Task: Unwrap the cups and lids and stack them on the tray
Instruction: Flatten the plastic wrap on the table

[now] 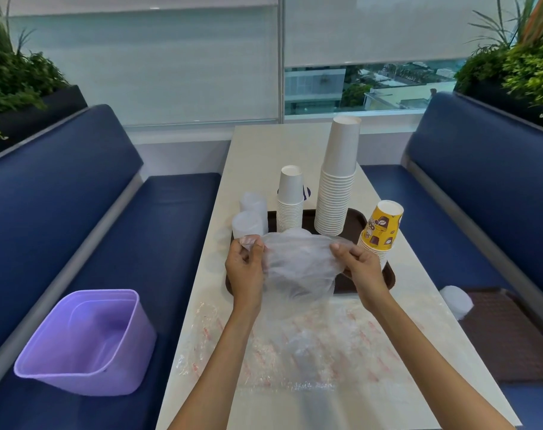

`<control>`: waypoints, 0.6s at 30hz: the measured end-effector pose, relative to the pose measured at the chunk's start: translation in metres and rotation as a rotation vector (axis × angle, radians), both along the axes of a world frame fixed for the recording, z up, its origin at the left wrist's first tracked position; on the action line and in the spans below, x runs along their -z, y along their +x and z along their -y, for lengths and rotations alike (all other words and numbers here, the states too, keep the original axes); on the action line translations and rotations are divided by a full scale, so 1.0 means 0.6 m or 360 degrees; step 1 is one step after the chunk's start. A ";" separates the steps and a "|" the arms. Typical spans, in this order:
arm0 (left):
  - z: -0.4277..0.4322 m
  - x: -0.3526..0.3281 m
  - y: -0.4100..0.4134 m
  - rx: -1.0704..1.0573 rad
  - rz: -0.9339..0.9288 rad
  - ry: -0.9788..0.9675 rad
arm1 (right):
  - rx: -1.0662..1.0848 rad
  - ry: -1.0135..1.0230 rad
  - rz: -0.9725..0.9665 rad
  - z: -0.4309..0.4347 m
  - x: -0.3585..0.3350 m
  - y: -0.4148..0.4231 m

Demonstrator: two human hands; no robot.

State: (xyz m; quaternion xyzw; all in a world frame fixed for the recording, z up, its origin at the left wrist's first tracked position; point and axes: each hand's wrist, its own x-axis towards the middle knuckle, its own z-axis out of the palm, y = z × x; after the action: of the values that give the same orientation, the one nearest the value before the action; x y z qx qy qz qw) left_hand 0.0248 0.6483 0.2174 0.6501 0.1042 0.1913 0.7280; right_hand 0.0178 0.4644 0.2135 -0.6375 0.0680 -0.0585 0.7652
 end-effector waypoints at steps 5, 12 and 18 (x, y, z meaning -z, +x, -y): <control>0.000 0.011 -0.013 -0.0127 0.0099 0.0259 | 0.0145 -0.0036 0.0033 0.011 0.002 0.005; 0.007 0.022 -0.022 -0.0052 0.0061 0.0245 | 0.0358 -0.0233 0.0150 0.014 0.005 0.000; 0.016 0.019 -0.031 -0.0119 0.0040 0.0170 | 0.0462 -0.0350 0.0276 0.019 0.010 0.002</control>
State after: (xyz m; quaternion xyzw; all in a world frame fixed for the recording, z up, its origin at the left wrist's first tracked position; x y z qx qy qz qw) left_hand 0.0061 0.6387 0.2062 0.6812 0.1088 0.2318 0.6859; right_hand 0.0191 0.4530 0.2074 -0.6934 0.0862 -0.2298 0.6774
